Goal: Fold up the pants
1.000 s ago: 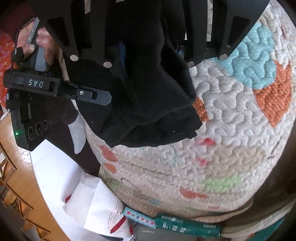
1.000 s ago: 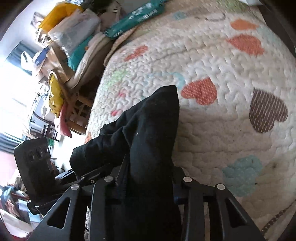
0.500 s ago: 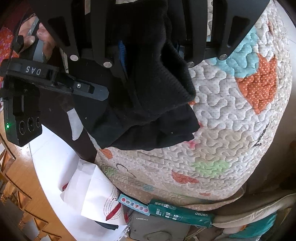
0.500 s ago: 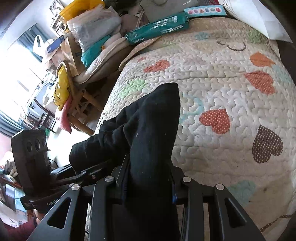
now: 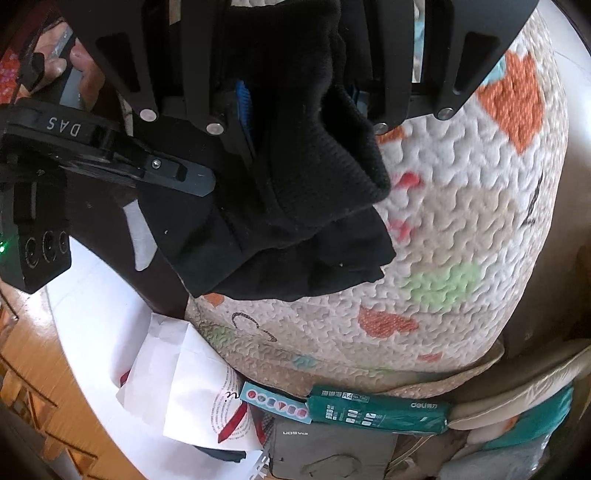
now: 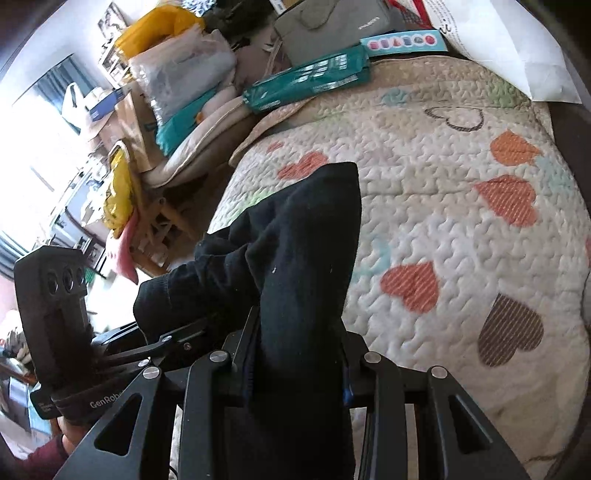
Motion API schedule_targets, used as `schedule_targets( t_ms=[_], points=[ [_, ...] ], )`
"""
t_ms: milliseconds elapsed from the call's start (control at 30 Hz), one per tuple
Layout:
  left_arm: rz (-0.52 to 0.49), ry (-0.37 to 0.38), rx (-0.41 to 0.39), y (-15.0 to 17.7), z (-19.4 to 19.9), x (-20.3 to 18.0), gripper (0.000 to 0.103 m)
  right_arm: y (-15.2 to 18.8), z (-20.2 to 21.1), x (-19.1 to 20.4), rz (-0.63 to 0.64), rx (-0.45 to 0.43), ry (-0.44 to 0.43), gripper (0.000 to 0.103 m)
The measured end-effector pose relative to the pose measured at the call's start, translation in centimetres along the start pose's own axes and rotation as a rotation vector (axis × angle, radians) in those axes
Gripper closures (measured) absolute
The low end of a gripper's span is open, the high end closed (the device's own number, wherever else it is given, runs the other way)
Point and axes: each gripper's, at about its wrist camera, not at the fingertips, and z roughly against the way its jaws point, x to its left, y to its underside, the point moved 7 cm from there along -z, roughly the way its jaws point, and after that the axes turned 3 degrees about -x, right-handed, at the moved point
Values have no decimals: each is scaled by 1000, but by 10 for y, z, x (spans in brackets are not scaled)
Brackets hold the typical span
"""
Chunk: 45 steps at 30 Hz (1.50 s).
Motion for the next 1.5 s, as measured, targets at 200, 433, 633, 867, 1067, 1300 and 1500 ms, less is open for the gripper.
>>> schedule_targets(
  t_ms=[200,433,633,867,1067,1300,1500],
  points=[
    [19,-19,44,-2,-25,4,66,-4,-17,-20,-29,16,12,66],
    [1,-59,76,-7,-49,6,66,-6,-34,-37,-67,26,23,66],
    [11,-75,83,-32,-70,12,66,-29,-47,-47,-73,16,46,66],
    [38,-89,116,-54,-104,24,65,-57,-71,-62,-69,24,82,66],
    [137,-60,148,-56,-124,47,47,-64,-95,-85,-106,43,118,57],
    [261,-3,79,-69,-89,75,47,-68,-63,-103,-161,-42,148,50],
    [212,-163,117,-64,-106,81,42,-56,-42,-97,-105,-52,190,47]
  ],
)
